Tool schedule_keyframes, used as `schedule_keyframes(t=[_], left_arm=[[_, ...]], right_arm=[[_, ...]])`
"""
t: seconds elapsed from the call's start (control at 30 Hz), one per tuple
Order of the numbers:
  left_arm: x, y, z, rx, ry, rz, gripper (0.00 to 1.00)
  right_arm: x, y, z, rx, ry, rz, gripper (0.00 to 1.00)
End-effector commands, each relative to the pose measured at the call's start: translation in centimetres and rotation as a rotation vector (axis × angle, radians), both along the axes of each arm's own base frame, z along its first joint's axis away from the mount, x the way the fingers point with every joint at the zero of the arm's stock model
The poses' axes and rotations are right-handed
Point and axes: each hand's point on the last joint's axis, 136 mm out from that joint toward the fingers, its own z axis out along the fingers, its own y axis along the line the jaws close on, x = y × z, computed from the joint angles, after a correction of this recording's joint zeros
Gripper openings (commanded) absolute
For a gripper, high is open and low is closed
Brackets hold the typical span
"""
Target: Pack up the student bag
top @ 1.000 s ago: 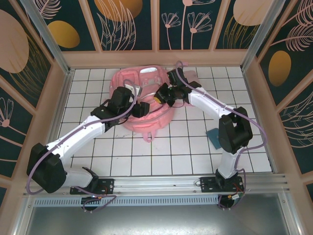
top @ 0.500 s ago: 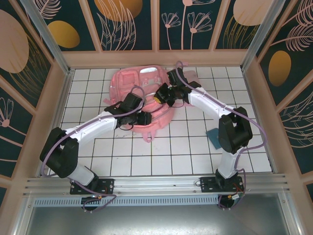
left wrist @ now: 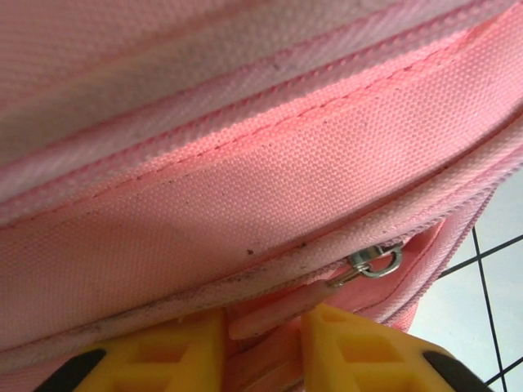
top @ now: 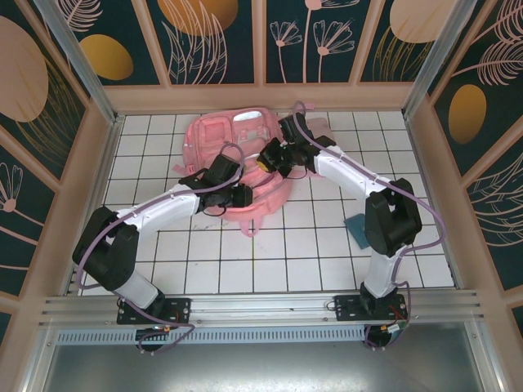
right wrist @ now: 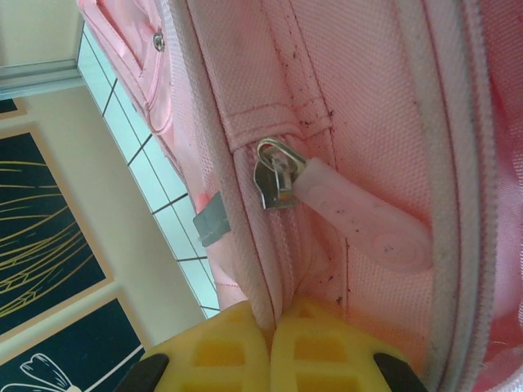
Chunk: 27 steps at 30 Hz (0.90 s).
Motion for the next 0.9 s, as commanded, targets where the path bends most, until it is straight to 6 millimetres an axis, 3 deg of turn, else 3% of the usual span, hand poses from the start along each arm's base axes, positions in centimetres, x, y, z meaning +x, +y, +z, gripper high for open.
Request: schedule_keyframes(t=[0.0, 0.27, 0.47, 0.7, 0.87], left_arm=[[2.1, -1.6, 2.3, -0.076, -0.116, -0.01, 0.21], [1.7, -0.3, 3.3, -0.046, -0.165, 0.001, 0.0], [1.0, 2.0, 2.8, 0.032, -0.172, 0.046, 0.0], [-0.5, 6.5, 0.2, 0.204, -0.115, 0.153, 0.0], [-0.9, 9.6, -0.3, 0.309, -0.076, 0.224, 0.0]], right_arm=[[0.3, 2.5, 3.3, 0.092, -0.09, 0.067, 0.0], [0.8, 1.6, 2.4, 0.051, -0.091, 0.029, 0.0], [2.1, 0.1, 2.6, 0.021, -0.117, -0.023, 0.0], [2.8, -1.3, 2.5, -0.03, -0.136, -0.07, 0.0], [2.9, -1.9, 2.7, -0.052, -0.155, -0.086, 0.0]])
